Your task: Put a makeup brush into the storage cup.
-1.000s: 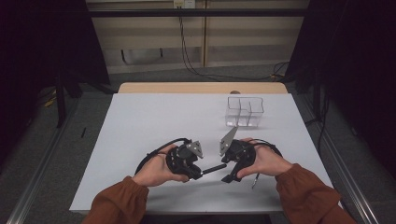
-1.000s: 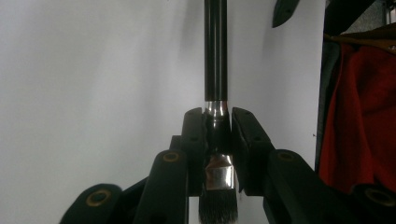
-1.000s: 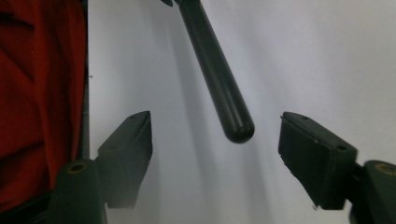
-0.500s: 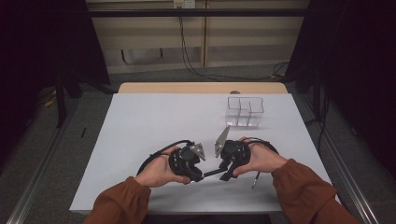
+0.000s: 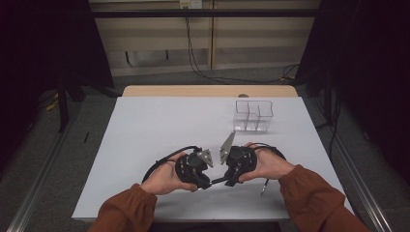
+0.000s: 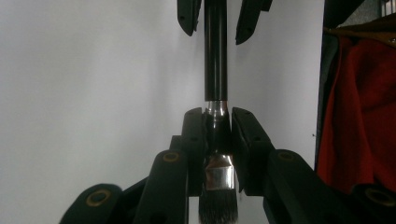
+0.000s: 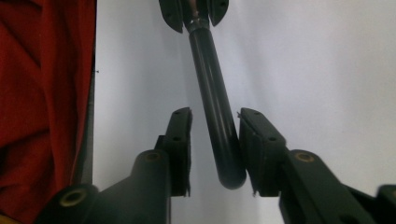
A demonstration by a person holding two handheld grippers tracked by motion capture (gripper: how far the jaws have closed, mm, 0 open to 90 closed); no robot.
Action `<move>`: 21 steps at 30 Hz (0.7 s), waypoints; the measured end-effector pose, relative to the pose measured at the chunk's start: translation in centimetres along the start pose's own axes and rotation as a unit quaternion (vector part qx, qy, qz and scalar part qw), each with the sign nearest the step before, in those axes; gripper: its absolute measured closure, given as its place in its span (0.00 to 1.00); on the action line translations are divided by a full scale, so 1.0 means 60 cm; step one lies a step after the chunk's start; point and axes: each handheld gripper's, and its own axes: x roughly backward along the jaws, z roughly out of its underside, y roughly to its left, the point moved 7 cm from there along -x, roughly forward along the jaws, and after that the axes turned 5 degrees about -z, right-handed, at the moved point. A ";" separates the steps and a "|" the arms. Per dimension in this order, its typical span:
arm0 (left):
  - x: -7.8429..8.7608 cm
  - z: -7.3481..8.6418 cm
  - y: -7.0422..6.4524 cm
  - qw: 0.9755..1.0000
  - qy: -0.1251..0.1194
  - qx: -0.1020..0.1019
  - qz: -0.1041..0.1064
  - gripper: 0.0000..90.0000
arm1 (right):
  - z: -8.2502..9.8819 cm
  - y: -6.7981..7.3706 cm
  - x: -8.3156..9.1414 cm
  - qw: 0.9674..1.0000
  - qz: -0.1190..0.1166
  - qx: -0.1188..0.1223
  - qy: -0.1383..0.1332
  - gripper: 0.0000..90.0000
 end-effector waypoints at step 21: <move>0.005 -0.005 0.003 1.000 -0.026 0.013 0.005 0.84 | 0.003 0.004 0.001 1.000 -0.010 0.024 -0.010 0.88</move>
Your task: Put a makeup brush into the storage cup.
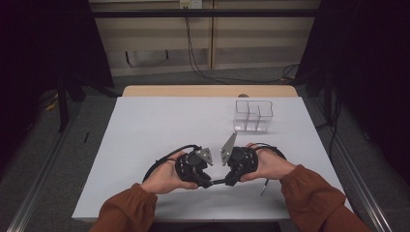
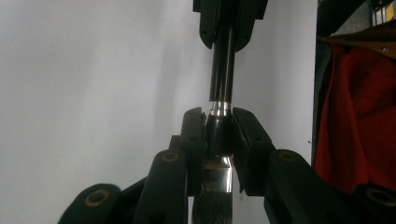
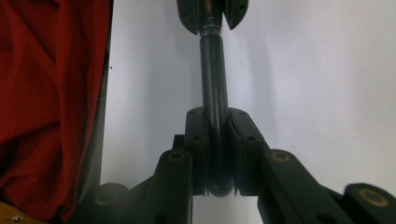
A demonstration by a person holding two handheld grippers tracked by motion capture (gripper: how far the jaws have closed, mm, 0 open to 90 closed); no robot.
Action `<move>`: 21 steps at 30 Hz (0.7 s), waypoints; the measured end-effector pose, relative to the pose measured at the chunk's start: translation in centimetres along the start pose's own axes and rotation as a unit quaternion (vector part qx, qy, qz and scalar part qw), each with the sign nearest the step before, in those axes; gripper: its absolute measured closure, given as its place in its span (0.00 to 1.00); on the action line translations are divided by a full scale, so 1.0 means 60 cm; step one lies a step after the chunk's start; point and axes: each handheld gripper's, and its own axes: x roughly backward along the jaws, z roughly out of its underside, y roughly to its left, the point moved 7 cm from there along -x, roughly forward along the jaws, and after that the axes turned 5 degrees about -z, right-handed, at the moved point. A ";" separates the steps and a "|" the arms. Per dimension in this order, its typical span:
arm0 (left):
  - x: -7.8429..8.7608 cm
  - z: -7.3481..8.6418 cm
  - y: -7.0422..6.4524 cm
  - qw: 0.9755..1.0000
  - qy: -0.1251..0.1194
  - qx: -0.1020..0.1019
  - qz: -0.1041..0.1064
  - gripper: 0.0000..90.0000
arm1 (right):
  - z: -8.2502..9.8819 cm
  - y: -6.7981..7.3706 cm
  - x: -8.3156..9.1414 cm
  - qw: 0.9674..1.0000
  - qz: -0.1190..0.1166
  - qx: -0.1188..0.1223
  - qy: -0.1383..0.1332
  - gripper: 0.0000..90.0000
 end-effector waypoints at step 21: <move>0.016 -0.005 0.022 0.996 -0.079 0.041 -0.025 0.51 | 0.018 -0.010 0.011 0.999 0.005 -0.043 -0.034 0.89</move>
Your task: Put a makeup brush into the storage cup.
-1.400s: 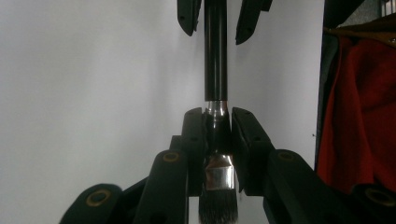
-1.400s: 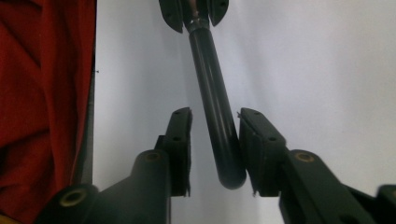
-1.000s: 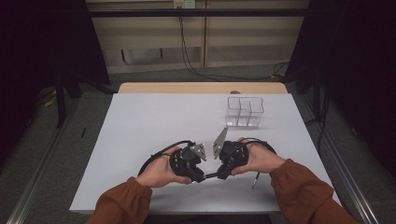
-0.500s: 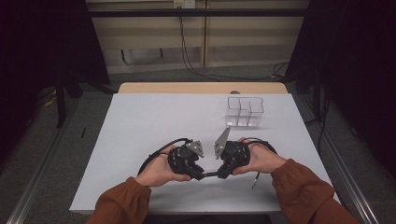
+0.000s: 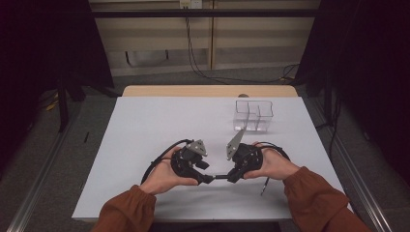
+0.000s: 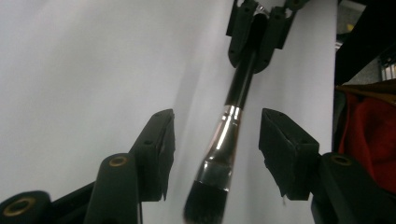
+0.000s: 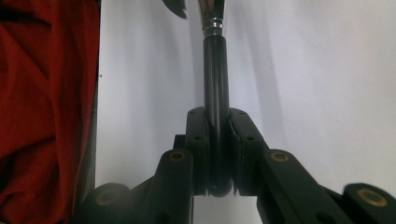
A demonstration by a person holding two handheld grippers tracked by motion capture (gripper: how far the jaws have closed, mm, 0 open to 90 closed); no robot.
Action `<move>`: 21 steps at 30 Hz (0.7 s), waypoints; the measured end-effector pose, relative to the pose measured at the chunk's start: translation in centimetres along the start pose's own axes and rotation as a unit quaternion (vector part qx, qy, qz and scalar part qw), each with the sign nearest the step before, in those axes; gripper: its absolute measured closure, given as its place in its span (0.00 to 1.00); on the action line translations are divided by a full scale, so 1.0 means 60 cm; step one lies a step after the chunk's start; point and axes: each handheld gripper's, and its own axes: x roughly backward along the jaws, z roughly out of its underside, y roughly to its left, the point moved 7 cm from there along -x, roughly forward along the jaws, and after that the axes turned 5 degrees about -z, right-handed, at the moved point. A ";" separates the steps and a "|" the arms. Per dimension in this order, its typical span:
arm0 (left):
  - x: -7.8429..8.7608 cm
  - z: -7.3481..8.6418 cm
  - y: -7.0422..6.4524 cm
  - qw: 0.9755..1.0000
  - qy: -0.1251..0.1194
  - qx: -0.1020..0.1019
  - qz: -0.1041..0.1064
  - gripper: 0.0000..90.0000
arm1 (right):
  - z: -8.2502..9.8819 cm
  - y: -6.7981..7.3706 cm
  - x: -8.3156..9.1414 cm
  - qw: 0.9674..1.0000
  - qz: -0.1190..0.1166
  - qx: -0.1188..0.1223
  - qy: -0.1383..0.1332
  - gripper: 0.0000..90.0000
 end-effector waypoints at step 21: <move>0.032 0.021 0.024 0.995 -0.064 0.057 -0.055 0.07 | 0.022 0.007 0.006 0.999 0.017 -0.024 -0.044 0.89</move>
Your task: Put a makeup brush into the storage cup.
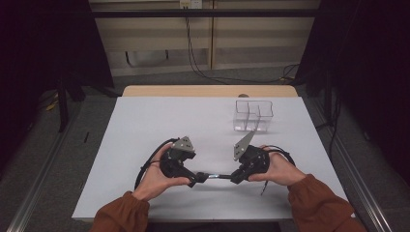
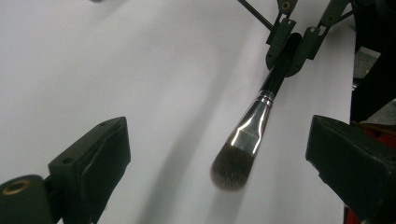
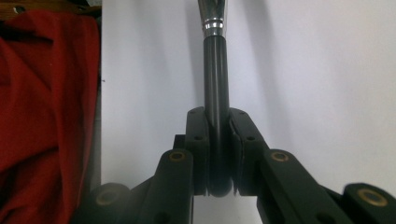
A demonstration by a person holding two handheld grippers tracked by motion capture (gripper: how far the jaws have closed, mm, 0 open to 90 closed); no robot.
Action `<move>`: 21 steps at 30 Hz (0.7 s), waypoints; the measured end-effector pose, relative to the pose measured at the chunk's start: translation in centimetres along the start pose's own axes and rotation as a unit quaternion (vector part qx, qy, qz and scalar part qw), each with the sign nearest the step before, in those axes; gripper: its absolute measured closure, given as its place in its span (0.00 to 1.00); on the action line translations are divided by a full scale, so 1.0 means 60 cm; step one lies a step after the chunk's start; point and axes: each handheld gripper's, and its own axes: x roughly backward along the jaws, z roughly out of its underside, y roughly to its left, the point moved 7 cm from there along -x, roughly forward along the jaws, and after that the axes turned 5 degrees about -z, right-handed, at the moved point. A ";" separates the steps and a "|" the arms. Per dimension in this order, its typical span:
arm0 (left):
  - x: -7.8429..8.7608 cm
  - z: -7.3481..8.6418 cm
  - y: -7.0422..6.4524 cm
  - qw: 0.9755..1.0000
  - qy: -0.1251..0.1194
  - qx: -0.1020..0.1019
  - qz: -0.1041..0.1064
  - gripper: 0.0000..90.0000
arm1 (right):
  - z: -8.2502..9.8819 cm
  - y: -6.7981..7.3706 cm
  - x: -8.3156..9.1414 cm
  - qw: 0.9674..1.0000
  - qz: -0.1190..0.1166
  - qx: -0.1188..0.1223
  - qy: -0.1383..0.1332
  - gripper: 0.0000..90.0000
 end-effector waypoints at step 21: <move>0.041 0.036 0.013 0.997 -0.040 0.023 -0.056 0.04 | 0.047 -0.010 0.012 0.997 0.028 -0.064 -0.041 0.89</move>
